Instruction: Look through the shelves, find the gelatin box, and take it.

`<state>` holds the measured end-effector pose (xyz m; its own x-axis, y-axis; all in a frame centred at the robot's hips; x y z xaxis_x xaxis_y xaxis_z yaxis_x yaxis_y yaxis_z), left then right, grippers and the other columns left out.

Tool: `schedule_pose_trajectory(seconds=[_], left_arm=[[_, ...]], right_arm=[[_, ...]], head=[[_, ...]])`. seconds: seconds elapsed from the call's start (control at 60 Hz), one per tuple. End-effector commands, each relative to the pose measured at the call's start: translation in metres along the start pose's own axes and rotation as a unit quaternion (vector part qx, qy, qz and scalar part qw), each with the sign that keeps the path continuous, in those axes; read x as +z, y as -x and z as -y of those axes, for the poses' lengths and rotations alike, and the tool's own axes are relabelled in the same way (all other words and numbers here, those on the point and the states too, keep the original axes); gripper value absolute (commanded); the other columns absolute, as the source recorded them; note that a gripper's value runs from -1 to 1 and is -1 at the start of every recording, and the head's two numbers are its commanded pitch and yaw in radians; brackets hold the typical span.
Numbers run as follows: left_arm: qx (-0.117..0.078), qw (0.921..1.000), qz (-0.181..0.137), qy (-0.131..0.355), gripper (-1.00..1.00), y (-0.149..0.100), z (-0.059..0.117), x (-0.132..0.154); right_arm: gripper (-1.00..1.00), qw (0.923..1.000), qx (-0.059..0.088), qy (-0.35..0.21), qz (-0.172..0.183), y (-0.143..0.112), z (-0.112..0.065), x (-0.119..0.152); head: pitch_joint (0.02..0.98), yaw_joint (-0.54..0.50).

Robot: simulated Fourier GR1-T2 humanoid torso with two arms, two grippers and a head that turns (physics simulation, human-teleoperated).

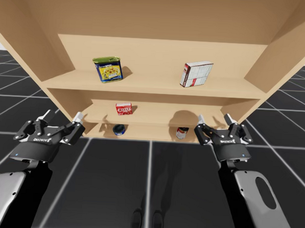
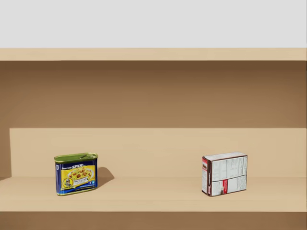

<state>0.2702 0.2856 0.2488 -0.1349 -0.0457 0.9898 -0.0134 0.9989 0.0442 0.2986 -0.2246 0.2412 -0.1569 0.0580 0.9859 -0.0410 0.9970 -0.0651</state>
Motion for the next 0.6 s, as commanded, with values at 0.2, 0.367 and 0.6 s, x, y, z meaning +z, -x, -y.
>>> schedule_pose_trajectory(seconds=[0.2, 0.367, 0.6], left_arm=[[-0.003, 1.0, -0.003, 0.001, -1.0, 0.0001, -0.0001, 0.0003], [-0.006, 1.0, -0.006, 0.002, -1.0, 0.0002, -0.0001, 0.0005], [-0.011, 0.9999, -0.007, 0.006, -1.0, 0.0011, 0.0006, 0.0]], right_arm=[[-1.0, 0.9996, -0.023, -0.008, -0.013, -0.0035, -0.0012, 0.0028], [-1.0, 0.9995, -0.027, -0.007, -0.013, -0.0038, -0.0009, 0.0022], [-1.0, 0.9995, -0.02, -0.011, -0.02, -0.0017, -0.0023, 0.0017]], head=[[0.106, 0.0], [0.234, 0.0], [0.444, 0.1]])
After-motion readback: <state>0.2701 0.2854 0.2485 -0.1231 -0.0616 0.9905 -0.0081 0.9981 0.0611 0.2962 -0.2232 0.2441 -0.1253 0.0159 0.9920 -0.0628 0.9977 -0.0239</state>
